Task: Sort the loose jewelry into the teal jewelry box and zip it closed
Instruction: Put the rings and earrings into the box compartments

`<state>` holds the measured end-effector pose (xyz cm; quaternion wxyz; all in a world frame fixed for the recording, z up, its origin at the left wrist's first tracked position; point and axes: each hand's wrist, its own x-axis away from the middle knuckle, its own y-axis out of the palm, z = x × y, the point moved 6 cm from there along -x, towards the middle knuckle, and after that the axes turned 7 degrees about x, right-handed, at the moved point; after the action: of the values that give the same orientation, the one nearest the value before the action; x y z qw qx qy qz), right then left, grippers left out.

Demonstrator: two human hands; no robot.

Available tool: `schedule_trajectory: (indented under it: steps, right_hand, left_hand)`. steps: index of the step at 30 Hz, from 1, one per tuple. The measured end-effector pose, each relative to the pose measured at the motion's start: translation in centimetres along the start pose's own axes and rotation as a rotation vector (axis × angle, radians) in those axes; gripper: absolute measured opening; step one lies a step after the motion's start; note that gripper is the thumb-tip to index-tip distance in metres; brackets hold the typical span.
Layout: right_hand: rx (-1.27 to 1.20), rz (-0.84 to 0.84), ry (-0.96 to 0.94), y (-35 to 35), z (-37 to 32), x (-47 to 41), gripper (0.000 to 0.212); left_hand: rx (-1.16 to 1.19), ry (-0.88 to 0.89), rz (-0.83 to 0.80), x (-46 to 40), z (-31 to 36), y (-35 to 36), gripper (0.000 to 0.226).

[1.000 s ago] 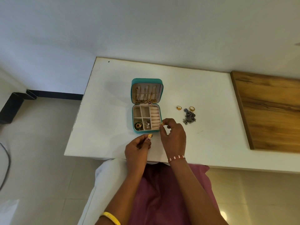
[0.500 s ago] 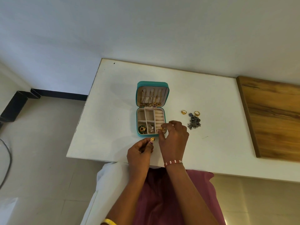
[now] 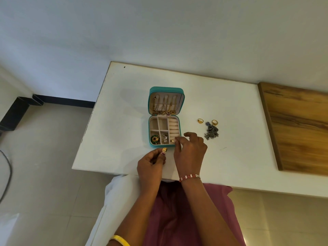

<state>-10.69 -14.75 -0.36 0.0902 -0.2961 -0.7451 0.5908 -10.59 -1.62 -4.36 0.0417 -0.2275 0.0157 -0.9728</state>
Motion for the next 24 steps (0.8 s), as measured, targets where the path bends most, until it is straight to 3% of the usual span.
schedule_trajectory:
  steps: [7, 12, 16, 19, 24]
  right_hand:
    - [-0.01, -0.01, -0.024, 0.3, 0.0, -0.6, 0.016]
    - [-0.361, -0.001, 0.149, -1.2, 1.9, 1.0, 0.018]
    - [-0.617, -0.208, 0.205, -0.9, 1.3, 2.7, 0.017]
    - [-0.638, -0.275, 0.151, -0.6, 0.5, 3.2, 0.017]
    - [-0.582, -0.244, 0.104, -0.5, 0.5, 3.2, 0.015]
  left_hand:
    - [0.001, -0.003, 0.003, -0.1, -0.1, 0.0, 0.02]
    - [-0.034, 0.006, -0.004, 0.1, -0.1, 0.1, 0.024]
    - [-0.076, 0.028, -0.04, 0.2, 0.1, 0.4, 0.023]
    - [-0.106, 0.081, -0.07, 0.4, 0.7, 0.5, 0.02]
    - [-0.12, 0.126, -0.084, 0.3, 0.7, 0.5, 0.018]
